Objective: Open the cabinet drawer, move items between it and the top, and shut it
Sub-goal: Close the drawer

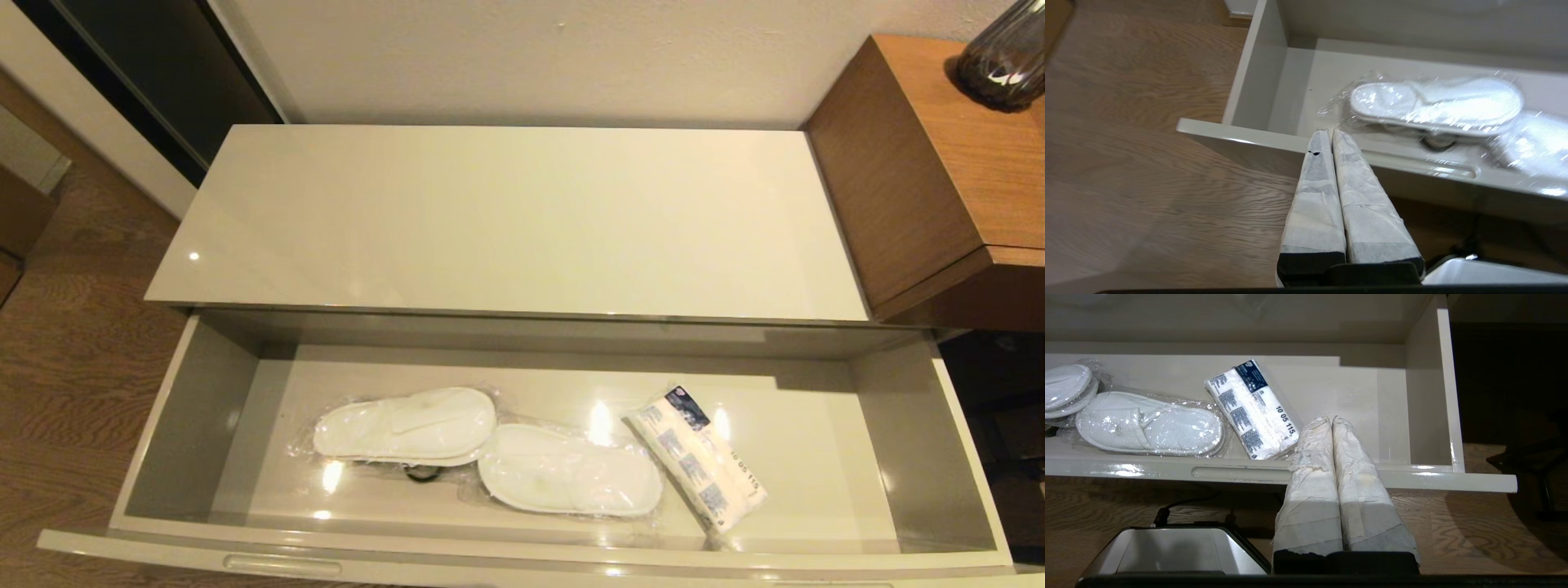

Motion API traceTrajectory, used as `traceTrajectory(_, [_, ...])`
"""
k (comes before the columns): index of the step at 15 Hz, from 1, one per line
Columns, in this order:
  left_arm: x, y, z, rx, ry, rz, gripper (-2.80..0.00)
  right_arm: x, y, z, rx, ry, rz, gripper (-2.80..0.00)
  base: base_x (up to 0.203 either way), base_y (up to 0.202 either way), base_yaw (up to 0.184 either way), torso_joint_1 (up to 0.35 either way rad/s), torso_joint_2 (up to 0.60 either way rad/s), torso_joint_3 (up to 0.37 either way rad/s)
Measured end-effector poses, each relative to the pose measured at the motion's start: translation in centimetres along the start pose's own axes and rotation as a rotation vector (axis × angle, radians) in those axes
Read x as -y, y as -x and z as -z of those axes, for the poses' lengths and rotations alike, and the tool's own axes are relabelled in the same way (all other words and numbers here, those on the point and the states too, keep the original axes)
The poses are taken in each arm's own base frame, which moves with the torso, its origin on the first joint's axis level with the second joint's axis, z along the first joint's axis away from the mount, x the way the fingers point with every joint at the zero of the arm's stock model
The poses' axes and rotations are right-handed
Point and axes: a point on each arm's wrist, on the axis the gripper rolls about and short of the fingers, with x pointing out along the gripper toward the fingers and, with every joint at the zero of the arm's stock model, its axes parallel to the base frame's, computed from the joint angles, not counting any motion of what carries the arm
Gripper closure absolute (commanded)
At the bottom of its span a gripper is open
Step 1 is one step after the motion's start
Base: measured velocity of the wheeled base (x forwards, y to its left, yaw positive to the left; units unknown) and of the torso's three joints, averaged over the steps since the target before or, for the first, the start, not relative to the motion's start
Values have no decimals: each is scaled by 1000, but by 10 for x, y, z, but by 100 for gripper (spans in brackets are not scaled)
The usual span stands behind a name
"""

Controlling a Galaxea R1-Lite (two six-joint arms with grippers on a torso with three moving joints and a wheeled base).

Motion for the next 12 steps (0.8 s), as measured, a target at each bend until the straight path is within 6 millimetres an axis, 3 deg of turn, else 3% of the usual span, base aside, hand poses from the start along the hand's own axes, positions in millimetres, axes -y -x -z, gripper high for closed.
traceTrajectory(12, [0, 0, 0, 7, 33, -11, 0, 0, 0, 0, 0, 0, 0, 0, 0, 0, 0, 0, 0, 0])
